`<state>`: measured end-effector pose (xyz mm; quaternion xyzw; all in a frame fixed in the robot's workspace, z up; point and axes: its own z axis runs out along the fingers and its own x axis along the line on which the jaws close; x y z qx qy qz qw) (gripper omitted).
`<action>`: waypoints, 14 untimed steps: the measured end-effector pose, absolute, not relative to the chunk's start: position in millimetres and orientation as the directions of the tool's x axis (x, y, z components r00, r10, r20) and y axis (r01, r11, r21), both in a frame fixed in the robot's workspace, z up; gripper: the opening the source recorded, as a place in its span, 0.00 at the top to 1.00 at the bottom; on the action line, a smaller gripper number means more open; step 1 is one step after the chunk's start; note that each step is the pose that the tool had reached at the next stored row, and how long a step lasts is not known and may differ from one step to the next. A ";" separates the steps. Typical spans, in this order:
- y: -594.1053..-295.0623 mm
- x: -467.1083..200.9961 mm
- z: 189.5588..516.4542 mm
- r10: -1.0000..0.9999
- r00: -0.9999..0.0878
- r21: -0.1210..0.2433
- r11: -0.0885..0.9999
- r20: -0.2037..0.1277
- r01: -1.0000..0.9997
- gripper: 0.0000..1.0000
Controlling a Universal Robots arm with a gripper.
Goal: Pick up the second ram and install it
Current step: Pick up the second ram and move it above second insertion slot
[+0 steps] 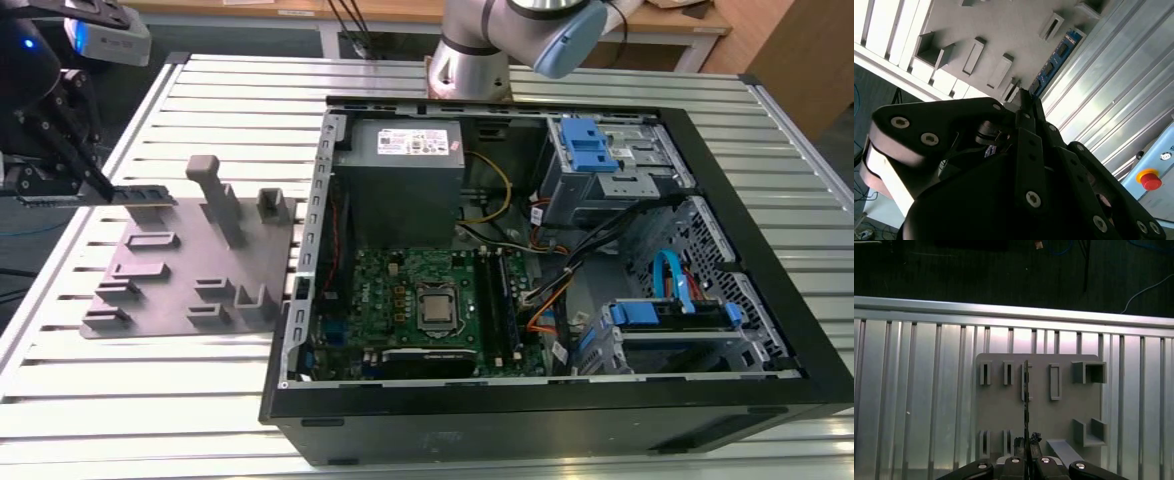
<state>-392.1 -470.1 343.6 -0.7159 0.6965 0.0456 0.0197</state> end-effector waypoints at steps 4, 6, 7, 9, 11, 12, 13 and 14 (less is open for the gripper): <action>-470.1 -392.1 348.3 -0.995 0.026 0.035 -0.029 -0.093 -0.999 0.86; -470.1 -392.1 350.9 -0.995 0.026 0.035 -0.029 -0.093 -0.999 0.86; -470.1 -392.1 352.2 -0.995 0.026 0.035 -0.029 -0.093 -0.999 0.86; -470.1 -392.1 354.6 -0.995 0.026 0.035 -0.029 -0.093 -0.999 0.86; -470.1 -392.1 356.8 -0.995 0.026 0.035 -0.029 -0.093 -0.999 0.86; -470.1 -392.1 358.0 -0.995 0.026 0.035 -0.029 -0.093 -0.999 0.86; -470.1 -392.1 359.1 -0.995 0.026 0.035 -0.029 -0.093 -0.999 0.86; -470.1 -392.1 360.3 -0.995 0.026 0.035 -0.029 -0.093 -0.999 0.86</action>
